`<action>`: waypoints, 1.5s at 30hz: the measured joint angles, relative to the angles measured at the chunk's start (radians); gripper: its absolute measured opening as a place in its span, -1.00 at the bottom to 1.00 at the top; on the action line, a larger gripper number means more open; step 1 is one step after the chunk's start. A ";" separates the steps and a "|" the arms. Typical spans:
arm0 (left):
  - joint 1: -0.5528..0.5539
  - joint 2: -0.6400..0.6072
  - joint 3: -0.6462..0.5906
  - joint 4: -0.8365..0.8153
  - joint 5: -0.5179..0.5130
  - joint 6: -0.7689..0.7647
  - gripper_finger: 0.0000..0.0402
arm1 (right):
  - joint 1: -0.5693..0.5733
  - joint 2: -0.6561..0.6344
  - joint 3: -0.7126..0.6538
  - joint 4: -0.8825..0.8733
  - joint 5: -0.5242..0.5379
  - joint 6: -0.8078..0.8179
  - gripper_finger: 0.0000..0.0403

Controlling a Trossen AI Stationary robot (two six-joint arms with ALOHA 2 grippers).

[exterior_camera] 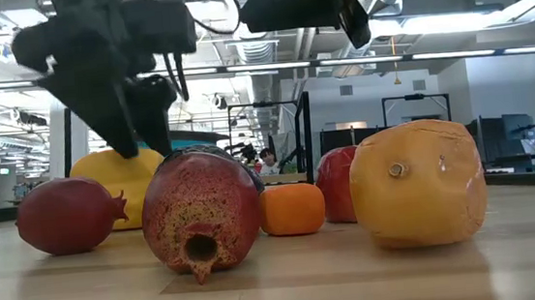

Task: Pick & Place Fruit
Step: Put the yellow bell pepper in the blue strainer bowl on the shelf

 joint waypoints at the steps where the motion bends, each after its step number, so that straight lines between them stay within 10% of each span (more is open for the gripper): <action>1: 0.000 0.005 -0.005 -0.004 -0.008 -0.007 0.94 | 0.001 0.000 0.000 0.000 0.001 0.000 -0.72; 33: 0.000 0.002 -0.066 0.023 0.031 -0.089 0.47 | 0.002 0.000 0.001 0.001 0.001 0.002 -0.72; 45: 0.017 -0.242 -0.074 0.020 -0.123 -0.087 0.37 | 0.002 0.000 0.001 0.004 0.001 0.003 -0.72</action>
